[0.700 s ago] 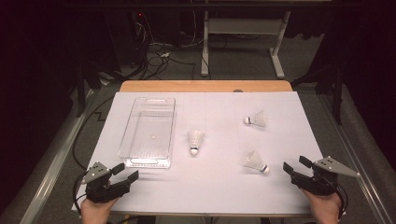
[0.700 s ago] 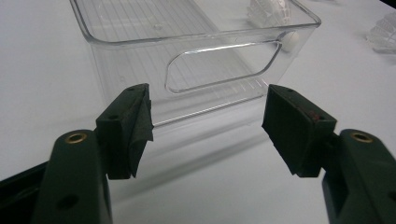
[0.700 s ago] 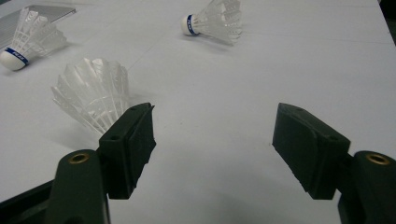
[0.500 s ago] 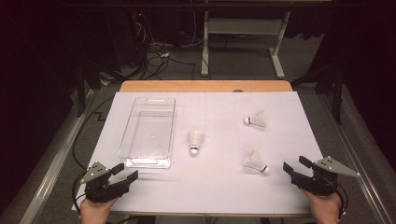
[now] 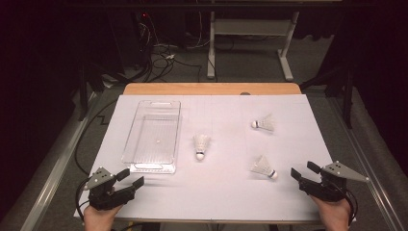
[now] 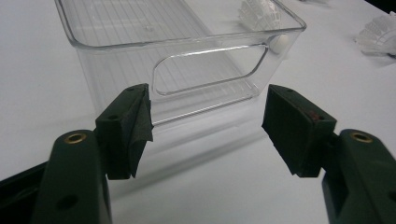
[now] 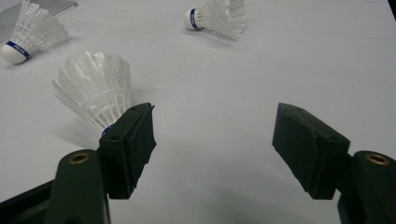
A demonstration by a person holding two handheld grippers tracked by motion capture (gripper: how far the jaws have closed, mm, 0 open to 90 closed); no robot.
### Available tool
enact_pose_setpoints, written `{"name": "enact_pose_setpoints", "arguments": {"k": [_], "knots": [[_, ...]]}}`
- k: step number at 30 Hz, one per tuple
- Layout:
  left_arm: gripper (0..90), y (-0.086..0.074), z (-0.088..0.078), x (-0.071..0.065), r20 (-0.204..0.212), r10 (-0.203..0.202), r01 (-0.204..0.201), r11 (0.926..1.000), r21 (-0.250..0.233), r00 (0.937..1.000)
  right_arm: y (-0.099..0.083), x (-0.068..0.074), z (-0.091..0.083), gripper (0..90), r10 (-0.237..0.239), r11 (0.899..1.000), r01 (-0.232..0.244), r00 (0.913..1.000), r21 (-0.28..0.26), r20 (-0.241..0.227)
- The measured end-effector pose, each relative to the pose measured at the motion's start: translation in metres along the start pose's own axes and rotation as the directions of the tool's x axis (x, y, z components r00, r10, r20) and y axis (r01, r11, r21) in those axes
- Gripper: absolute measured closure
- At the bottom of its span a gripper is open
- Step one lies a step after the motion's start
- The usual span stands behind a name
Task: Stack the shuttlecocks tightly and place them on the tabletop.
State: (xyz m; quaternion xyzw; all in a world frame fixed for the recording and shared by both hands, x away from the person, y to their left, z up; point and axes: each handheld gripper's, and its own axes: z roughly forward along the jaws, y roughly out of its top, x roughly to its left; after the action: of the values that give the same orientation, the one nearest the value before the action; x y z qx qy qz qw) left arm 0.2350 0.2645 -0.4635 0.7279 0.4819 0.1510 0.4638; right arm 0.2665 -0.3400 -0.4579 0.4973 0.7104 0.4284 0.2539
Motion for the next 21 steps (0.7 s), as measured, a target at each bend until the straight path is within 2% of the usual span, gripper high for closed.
{"name": "enact_pose_setpoints", "arguments": {"k": [7,21], "knots": [[33.6,0.0,-0.003,-0.005,0.001,-0.004,0.004,1.0,-0.009,1.0,0.0,0.0,0.0,29.8,0.002,1.0,-0.002,0.9999,0.005,-0.011],[33.7,0.008,-0.001,-0.011,0.007,0.022,-0.022,0.9998,-0.004,0.9997,0.0,0.0,0.001,29.8,0.002,1.0,-0.002,0.9999,0.008,-0.017]]}}
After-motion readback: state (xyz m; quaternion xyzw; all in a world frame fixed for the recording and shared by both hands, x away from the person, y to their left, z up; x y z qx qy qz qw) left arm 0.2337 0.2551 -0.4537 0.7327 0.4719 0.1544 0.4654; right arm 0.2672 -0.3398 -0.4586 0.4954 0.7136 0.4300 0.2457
